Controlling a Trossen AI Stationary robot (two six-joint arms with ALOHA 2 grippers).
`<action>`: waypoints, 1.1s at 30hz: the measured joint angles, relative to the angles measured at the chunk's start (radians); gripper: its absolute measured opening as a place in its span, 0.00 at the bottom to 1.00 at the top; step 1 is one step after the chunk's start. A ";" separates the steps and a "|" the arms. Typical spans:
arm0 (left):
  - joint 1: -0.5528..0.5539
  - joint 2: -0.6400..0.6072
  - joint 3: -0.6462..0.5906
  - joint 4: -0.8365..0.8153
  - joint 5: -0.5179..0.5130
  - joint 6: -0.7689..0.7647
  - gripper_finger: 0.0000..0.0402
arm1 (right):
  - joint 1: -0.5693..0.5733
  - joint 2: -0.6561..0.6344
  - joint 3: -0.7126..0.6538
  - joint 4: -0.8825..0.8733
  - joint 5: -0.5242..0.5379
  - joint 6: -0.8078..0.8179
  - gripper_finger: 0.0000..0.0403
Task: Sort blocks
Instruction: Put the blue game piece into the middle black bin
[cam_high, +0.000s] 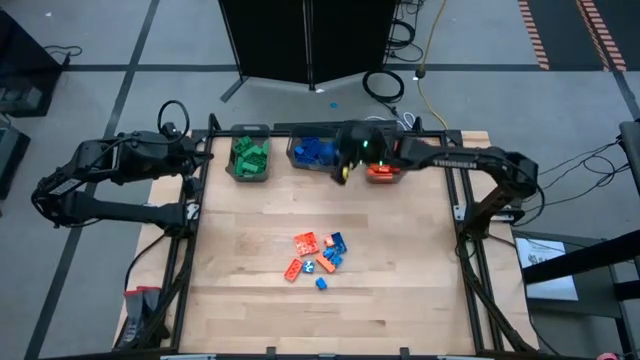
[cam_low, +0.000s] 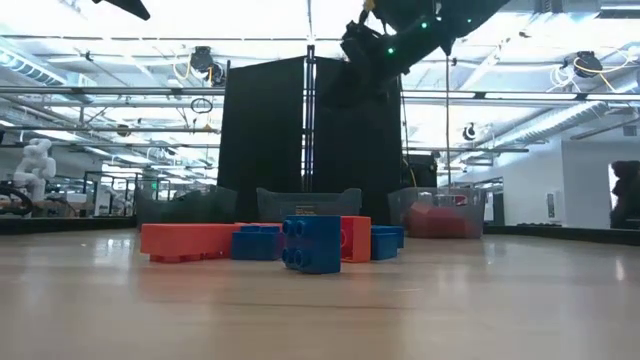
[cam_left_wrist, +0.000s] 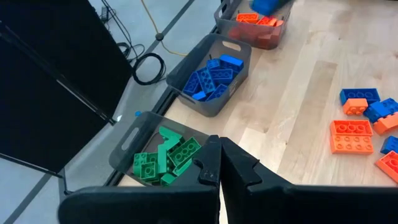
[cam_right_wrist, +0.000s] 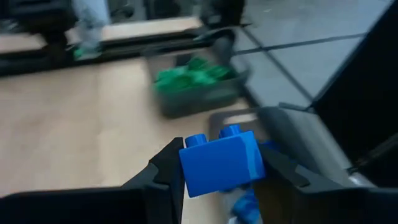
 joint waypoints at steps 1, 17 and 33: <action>0.000 0.000 0.000 0.000 0.000 0.000 0.00 | -0.022 0.001 0.005 0.009 0.000 -0.004 0.31; 0.000 0.000 0.000 0.001 -0.019 -0.002 0.00 | -0.197 0.173 0.004 0.062 -0.089 0.041 0.31; 0.000 0.000 0.000 0.001 -0.026 -0.005 0.00 | -0.200 0.313 0.005 0.061 -0.143 0.113 0.31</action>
